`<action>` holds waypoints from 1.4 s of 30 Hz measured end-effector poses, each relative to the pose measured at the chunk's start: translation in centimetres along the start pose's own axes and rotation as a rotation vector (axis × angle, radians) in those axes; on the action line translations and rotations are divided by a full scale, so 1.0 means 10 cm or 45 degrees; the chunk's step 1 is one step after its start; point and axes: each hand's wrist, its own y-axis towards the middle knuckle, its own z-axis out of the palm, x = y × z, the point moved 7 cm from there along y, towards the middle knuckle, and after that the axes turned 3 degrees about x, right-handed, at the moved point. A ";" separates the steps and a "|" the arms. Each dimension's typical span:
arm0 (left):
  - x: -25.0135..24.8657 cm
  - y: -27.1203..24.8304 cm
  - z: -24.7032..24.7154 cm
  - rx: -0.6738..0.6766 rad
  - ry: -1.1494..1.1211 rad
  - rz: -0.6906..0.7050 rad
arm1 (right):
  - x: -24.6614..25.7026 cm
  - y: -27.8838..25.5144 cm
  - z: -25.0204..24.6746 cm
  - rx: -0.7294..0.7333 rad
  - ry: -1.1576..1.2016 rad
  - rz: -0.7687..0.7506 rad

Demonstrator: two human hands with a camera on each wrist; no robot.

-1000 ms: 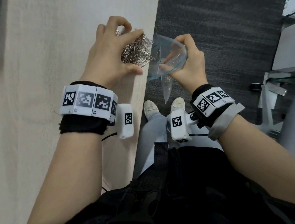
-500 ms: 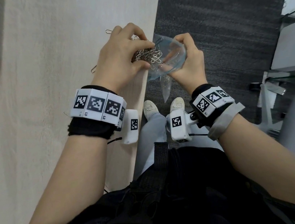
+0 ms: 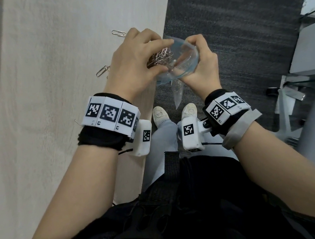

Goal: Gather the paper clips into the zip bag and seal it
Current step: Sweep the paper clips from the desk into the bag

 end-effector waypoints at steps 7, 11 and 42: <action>0.33 -0.15 -0.29 0.144 0.118 -0.325 | 0.06 0.01 0.00 0.039 0.073 0.017; 0.45 -0.21 -0.29 0.163 0.090 -0.364 | 0.03 0.00 0.01 0.041 0.074 0.038; 0.11 -0.01 -0.21 -0.005 0.008 -0.086 | 0.02 0.01 -0.02 -0.005 0.054 -0.021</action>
